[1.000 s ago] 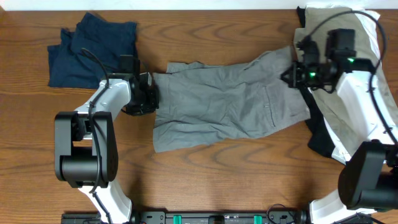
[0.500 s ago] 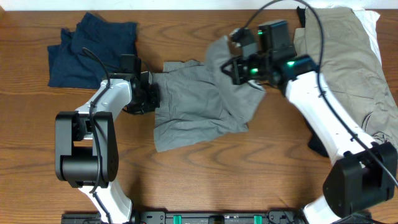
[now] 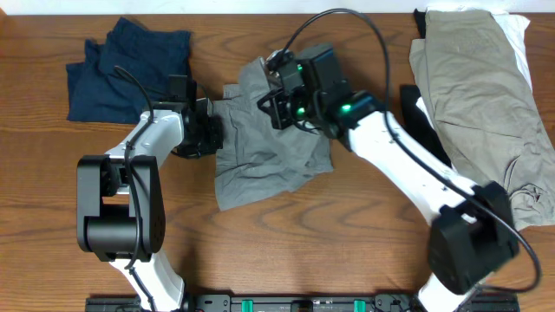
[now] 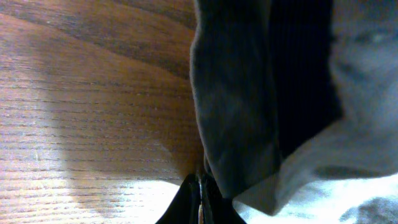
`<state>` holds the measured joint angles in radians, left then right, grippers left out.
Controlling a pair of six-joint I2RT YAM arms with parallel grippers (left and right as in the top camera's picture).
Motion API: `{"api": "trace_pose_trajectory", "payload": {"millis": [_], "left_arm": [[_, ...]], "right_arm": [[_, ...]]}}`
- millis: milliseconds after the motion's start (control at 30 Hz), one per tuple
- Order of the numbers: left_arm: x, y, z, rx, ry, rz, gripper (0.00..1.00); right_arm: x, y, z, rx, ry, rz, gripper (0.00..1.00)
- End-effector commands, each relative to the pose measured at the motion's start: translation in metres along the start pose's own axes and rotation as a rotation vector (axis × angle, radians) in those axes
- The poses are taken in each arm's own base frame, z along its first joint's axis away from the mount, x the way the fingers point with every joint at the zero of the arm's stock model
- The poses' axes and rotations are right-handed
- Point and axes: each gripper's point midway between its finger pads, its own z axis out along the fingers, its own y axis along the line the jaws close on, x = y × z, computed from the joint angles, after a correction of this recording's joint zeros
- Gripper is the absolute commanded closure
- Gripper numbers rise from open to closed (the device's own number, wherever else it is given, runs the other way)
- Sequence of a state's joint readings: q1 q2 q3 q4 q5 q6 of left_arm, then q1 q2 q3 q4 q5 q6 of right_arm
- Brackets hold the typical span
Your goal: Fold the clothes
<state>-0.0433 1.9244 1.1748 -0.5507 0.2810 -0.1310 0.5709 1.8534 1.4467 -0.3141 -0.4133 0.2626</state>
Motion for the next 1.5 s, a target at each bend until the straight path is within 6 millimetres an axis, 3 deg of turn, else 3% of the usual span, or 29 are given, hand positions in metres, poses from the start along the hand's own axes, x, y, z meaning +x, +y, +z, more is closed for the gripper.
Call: {"api": "trace_pose_trajectory", "payload": {"millis": [0, 200, 467, 633, 800, 833, 967, 1033, 1100, 1267, 1467], "left_arm": [[-0.001, 0.0, 0.003, -0.005, 0.002, 0.001, 0.94], [-0.002, 0.01, -0.009, -0.011, -0.001, -0.034, 0.94], [-0.016, 0.029, -0.077, -0.012, -0.107, -0.109, 0.93], [-0.022, 0.03, -0.111, -0.007, -0.196, -0.113, 0.76], [-0.028, 0.038, -0.135, -0.009, -0.27, -0.133, 0.74], [-0.029, 0.044, -0.14, -0.012, -0.284, -0.146, 0.73], [-0.031, 0.073, -0.153, -0.03, -0.323, -0.236, 0.69], [-0.031, 0.092, -0.158, -0.04, -0.337, -0.304, 0.69], [-0.029, 0.107, -0.162, -0.05, -0.347, -0.351, 0.69], [-0.024, 0.121, -0.165, -0.06, -0.343, -0.392, 0.69], [-0.021, 0.105, -0.156, -0.049, -0.313, -0.355, 0.7]], "right_arm": [[-0.006, 0.01, 0.013, -0.029, -0.017, 0.012, 0.99], [-0.003, 0.018, 0.025, -0.045, -0.022, 0.008, 0.99], [-0.005, 0.017, 0.026, -0.031, -0.033, 0.004, 0.99], [-0.005, 0.021, 0.027, -0.035, -0.035, -0.005, 0.99], [-0.003, 0.035, 0.031, -0.058, -0.037, -0.026, 0.99], [-0.001, 0.04, 0.032, -0.064, -0.034, -0.031, 0.95], [0.008, 0.061, 0.038, -0.095, -0.015, -0.057, 0.49], [0.013, 0.073, 0.041, -0.111, -0.004, -0.078, 0.33], [0.017, 0.081, 0.042, -0.123, 0.002, -0.111, 0.24], [0.016, 0.082, 0.042, -0.125, -0.005, -0.129, 0.22], [-0.002, 0.035, 0.025, -0.052, -0.027, -0.064, 0.22]]}}
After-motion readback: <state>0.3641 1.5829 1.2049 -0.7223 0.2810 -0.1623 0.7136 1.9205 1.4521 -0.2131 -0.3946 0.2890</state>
